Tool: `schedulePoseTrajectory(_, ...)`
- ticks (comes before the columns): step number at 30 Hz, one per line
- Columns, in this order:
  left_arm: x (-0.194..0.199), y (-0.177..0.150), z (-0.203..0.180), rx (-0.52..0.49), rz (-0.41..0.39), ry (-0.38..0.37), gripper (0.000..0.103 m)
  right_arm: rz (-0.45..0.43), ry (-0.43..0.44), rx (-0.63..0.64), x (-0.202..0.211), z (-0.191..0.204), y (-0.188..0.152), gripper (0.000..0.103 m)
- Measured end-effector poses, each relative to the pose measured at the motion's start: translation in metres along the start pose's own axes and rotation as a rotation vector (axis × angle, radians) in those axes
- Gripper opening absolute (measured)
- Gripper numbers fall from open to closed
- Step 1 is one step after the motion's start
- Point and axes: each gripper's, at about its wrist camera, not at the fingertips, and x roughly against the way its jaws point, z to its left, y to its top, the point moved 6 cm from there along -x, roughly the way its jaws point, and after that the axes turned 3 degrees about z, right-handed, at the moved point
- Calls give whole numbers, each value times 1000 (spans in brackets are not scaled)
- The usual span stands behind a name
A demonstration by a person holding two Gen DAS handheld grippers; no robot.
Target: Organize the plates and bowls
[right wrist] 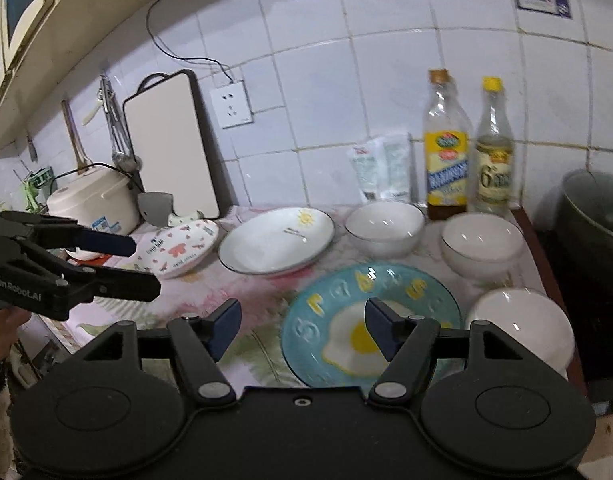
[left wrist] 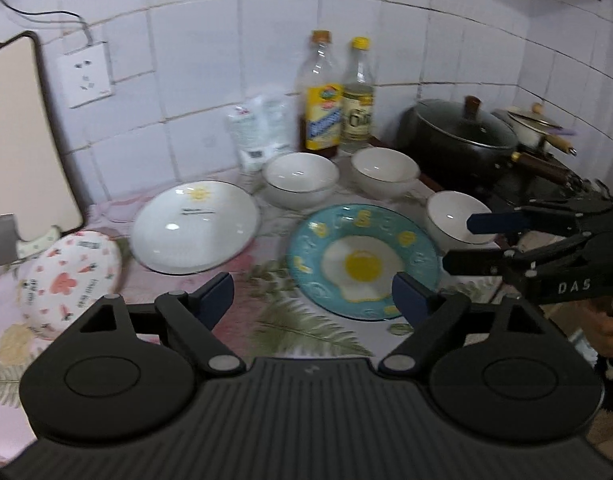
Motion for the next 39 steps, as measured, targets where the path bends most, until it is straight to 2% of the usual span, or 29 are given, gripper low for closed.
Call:
schedulePoseTrajectory(5,-25,-7,-11,-1,6,-54,87,7,-21,-32,-4,-19,-25,74)
schedulePoseTrajectory(12,-66,-22,-6,48,28,-69,87,10,-54,-78,-29,-39,-59,74)
schedulePoseTrajectory(17,-93,-35,5,107,24,-60,85,-16,-120,-97,-47,-56,-73,74)
schedulePoseTrajectory(21,-115,-41,10,138,5,-18,83,-55,-112,-134,-60,-75,-80,74)
schedulePoseTrajectory(25,-133,-43,14,166,-11,0,82,-49,-99,-152,-75,-84,-82,74)
schedulePoseTrajectory(27,-142,-44,15,182,-13,2,79,-49,-91,-173,-81,-88,-83,74)
schedulePoseTrajectory(30,-155,-45,15,185,5,3,64,-54,-93,-204,-88,-92,-83,73)
schedulePoseTrajectory(33,-165,-45,17,205,22,3,56,-63,-100,-211,-93,-95,-81,73)
schedulePoseTrajectory(39,-170,-44,13,187,4,10,53,-40,-165,-200,-94,-93,-76,72)
